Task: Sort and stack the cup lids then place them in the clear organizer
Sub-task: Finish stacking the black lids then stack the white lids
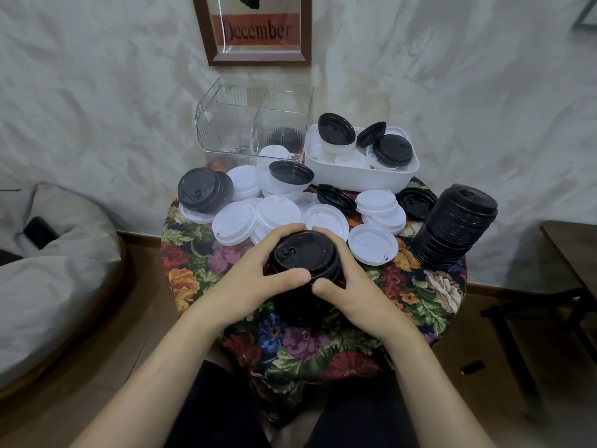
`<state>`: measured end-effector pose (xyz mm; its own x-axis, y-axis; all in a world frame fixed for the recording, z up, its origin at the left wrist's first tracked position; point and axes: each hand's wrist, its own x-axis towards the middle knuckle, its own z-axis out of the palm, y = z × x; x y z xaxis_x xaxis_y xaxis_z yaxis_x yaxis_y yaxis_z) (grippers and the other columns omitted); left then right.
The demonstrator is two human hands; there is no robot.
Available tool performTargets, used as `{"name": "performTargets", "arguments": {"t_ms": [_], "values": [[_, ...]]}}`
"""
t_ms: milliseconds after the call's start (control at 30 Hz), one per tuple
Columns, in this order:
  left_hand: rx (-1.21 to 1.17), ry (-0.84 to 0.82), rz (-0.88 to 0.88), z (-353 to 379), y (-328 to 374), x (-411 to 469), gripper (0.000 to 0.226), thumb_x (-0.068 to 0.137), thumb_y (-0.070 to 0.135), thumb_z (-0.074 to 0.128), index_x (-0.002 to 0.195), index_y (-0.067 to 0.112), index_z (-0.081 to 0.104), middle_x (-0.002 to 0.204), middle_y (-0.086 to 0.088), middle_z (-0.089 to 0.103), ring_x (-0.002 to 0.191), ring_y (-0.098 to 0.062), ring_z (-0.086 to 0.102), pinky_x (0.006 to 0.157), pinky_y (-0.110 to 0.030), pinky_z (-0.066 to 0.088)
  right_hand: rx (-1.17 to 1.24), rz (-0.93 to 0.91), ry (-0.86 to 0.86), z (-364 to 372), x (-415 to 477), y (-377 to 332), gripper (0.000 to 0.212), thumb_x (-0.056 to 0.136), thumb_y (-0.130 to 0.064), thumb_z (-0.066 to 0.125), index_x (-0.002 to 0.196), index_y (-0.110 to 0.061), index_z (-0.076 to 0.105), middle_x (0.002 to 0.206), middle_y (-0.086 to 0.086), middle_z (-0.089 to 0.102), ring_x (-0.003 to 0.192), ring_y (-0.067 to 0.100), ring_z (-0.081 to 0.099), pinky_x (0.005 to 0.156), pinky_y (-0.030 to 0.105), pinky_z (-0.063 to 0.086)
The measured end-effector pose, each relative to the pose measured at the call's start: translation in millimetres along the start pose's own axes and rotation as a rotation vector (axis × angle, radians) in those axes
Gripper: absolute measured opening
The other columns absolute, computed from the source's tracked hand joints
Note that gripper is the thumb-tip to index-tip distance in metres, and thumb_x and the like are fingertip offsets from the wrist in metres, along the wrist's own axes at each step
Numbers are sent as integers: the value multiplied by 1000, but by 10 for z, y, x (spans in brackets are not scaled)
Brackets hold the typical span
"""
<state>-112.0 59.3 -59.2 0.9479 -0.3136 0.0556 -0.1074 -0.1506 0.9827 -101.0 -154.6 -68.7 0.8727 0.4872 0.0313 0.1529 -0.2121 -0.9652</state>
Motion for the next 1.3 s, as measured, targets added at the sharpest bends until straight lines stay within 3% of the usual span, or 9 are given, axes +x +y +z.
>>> {"name": "performTargets", "arguments": {"t_ms": [100, 200, 533, 700, 800, 967, 1033, 1100, 1300], "values": [[9, -17, -5, -9, -4, 5, 75, 81, 43, 80, 148, 36, 47, 140, 14, 63, 132, -7, 58, 107, -24, 48, 6, 2, -1, -7, -1, -13, 90, 82, -82, 59, 156, -39, 32, 145, -30, 51, 139, -5, 45, 108, 14, 40], [26, -13, 5, 4, 2, -3, 79, 82, 45, 80, 151, 40, 43, 146, 19, 58, 136, -4, 54, 110, -23, 45, 10, 23, 0, -18, -11, 21, 71, 95, -66, 58, 156, -40, 33, 149, -28, 49, 141, -4, 43, 115, 22, 38], [107, -16, -4, 46, 10, -46, 81, 81, 55, 77, 150, 50, 35, 145, 33, 52, 138, 4, 48, 114, -22, 39, 11, 3, 14, -32, -23, 37, 86, 85, -73, 66, 156, -38, 36, 153, -18, 50, 143, 3, 46, 117, 34, 38], [149, -12, 14, 73, -1, -88, 85, 82, 58, 77, 153, 38, 34, 147, 21, 54, 140, -4, 49, 119, -39, 37, 13, 15, 1, -34, -39, 54, 78, 89, -60, 68, 156, -40, 35, 151, -19, 51, 142, 2, 46, 118, 34, 37], [177, 1, 19, 81, 16, -89, 81, 83, 54, 77, 151, 39, 36, 145, 21, 55, 138, -5, 51, 119, -40, 39, 9, 11, -2, -47, -43, 56, 73, 91, -55, 67, 155, -41, 36, 151, -21, 52, 142, 1, 46, 118, 32, 37], [236, 4, 15, 81, 31, -79, 79, 82, 55, 78, 149, 42, 38, 142, 20, 57, 135, -5, 53, 117, -43, 40, 21, 1, -5, -66, -53, 50, 81, 86, -68, 70, 155, -41, 36, 152, -21, 51, 144, 3, 45, 119, 35, 35], [258, 2, 10, 81, 47, -75, 79, 81, 56, 78, 148, 42, 38, 140, 22, 58, 133, -3, 54, 115, -41, 42, 33, 2, -5, -68, -52, 54, 76, 90, -59, 70, 156, -40, 36, 152, -21, 51, 144, 2, 45, 121, 37, 35], [283, -10, 5, 66, 52, -69, 81, 82, 58, 77, 150, 41, 37, 140, 24, 57, 133, -1, 54, 115, -41, 42, 31, 4, -15, -73, -41, 47, 75, 91, -54, 67, 157, -42, 33, 151, -27, 50, 144, 0, 44, 122, 35, 33], [266, -29, 5, 42, 21, -63, 86, 82, 63, 76, 153, 41, 32, 144, 25, 55, 136, 0, 51, 117, -42, 40, 4, -20, -21, -84, -20, 30, 84, 87, -66, 70, 158, -49, 30, 149, -36, 47, 142, -6, 43, 115, 20, 36]]}}
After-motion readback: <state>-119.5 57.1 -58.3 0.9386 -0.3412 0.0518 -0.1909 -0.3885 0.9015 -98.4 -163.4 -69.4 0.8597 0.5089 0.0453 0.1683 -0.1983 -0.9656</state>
